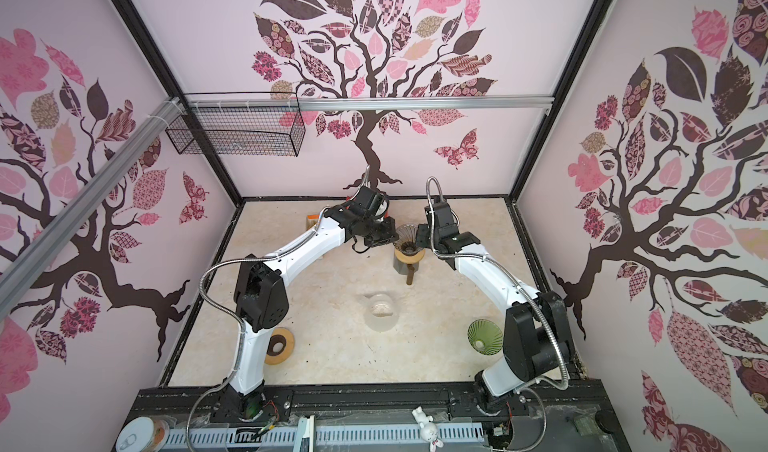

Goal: Place the coffee filter in the dripper

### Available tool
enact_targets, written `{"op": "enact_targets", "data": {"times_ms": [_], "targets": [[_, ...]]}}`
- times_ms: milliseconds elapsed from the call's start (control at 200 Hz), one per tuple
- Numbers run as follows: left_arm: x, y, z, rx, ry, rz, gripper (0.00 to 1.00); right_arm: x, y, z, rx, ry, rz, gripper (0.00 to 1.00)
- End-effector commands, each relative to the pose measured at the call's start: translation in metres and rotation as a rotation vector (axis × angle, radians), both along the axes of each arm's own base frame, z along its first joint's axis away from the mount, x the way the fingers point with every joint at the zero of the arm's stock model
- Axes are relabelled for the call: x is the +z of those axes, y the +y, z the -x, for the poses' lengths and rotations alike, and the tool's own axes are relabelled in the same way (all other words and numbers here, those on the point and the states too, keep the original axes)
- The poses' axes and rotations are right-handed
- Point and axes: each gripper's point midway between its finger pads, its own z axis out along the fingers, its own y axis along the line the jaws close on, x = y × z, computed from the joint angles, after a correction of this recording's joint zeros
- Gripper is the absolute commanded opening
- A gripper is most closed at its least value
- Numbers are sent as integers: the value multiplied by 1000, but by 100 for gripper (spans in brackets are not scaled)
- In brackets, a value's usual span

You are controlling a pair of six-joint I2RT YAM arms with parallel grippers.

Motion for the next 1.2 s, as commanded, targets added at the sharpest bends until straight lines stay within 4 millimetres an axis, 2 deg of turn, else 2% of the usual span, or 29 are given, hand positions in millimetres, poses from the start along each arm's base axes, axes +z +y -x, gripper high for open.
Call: {"op": "enact_targets", "data": {"times_ms": [0,250,535,1190], "targets": [[9,-8,-3,-24,-23,12,0,5,-2,-9,-10,-9,13,18],[6,-7,-2,-29,-19,0,0,-3,-5,-11,-18,11,29,8],[-1,-9,2,-48,8,-5,0,-4,-5,-14,-22,26,34,0],[-17,-5,4,-49,47,-51,0,-27,-6,-11,-16,76,40,0]]}}
